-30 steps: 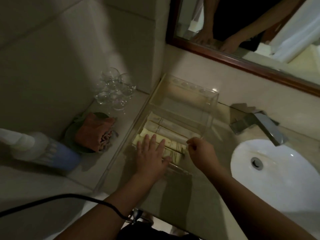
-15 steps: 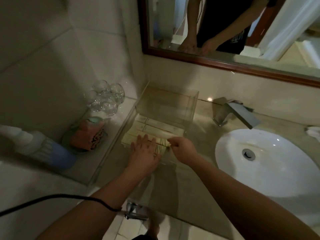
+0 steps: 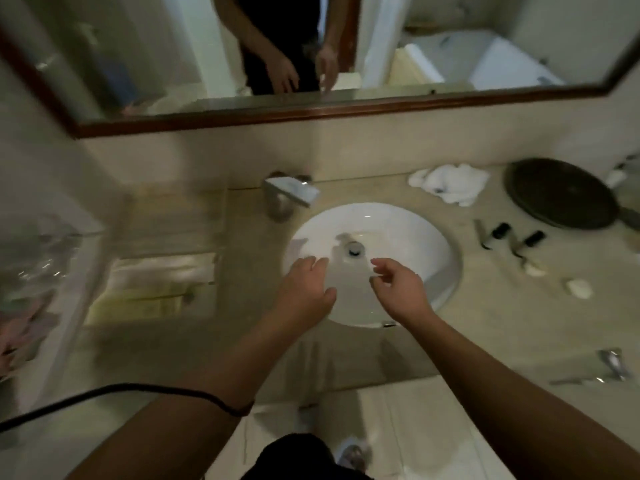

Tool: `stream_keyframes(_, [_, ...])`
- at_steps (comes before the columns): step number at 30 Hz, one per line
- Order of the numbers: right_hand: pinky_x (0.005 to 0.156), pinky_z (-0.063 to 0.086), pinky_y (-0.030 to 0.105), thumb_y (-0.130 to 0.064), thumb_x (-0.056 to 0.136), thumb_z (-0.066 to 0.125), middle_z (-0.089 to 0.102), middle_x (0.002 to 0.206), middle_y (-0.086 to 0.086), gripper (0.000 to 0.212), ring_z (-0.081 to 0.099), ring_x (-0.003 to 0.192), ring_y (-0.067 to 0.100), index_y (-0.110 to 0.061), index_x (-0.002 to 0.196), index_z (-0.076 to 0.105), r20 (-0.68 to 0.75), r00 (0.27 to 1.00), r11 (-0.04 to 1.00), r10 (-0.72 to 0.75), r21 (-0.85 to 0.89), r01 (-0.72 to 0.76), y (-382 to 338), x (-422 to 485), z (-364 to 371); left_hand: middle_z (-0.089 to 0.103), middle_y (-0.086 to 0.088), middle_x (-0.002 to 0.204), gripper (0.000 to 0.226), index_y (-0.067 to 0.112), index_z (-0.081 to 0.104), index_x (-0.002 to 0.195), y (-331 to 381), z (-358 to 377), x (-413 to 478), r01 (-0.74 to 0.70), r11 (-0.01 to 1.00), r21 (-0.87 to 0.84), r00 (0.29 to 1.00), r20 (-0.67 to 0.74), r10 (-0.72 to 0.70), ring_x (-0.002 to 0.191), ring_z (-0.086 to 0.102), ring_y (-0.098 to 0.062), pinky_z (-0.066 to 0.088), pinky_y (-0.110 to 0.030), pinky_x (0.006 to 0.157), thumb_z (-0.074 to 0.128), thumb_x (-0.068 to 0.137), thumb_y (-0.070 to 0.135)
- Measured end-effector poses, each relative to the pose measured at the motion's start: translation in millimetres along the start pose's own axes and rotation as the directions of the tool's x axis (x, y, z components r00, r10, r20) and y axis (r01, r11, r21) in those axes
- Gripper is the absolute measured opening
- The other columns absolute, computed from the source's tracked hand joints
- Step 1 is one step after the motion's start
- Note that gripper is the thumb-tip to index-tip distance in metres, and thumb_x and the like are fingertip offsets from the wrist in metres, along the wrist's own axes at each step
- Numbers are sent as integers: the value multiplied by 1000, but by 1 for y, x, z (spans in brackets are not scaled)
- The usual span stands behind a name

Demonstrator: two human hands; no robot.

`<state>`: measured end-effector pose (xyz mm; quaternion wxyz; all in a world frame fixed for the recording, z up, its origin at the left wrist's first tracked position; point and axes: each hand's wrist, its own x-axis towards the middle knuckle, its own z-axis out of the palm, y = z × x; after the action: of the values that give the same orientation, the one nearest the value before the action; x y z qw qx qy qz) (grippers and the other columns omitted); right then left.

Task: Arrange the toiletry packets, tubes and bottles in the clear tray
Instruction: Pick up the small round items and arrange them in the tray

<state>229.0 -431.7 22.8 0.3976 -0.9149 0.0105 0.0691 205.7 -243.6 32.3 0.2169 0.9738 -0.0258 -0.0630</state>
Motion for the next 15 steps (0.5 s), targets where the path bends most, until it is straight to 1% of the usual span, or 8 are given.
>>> stream_keyframes(2, [90,47,28,-22,89,61,68,117,3,37,65,100,18,-18,126,60,-88,994,997,72,18,-71,27,2,-35,47,-12,137,57,12,40,138,38,10,21,-126,992,7,992,28,126,126,42,-32,38,-40,104,50,85,33])
stream_keyframes(4, [89,47,26,-23,88,62,69,116,3,38,65,99,18,-19,126,60,-172,972,987,160,32,-157,52,1,-68,47,-11,138,54,15,39,138,76,21,43,-233,972,-10,971,55,233,125,43,-30,41,-40,102,53,87,30])
stream_keyframes(8, [88,47,27,-25,88,63,69,113,1,38,65,99,17,-19,126,59,-293,915,960,277,37,-279,93,-11,-118,52,-13,125,46,11,45,129,141,50,80,-378,924,-53,913,143,382,114,50,-33,47,-44,92,52,87,27])
stream_keyframes(12, [86,48,28,-26,87,63,68,111,-1,38,64,95,15,-21,125,58,-369,845,920,386,86,-383,137,-27,-156,51,-12,126,46,14,44,131,199,84,94,-476,871,-117,841,230,490,113,51,-31,49,-44,90,51,88,28])
stream_keyframes(15, [82,48,26,-24,87,63,68,110,-1,38,63,88,13,-21,125,59,-407,803,897,436,116,-427,169,-29,-178,50,-9,129,47,16,43,133,231,104,101,-500,857,-124,809,288,513,116,51,-28,49,-41,92,51,89,29])
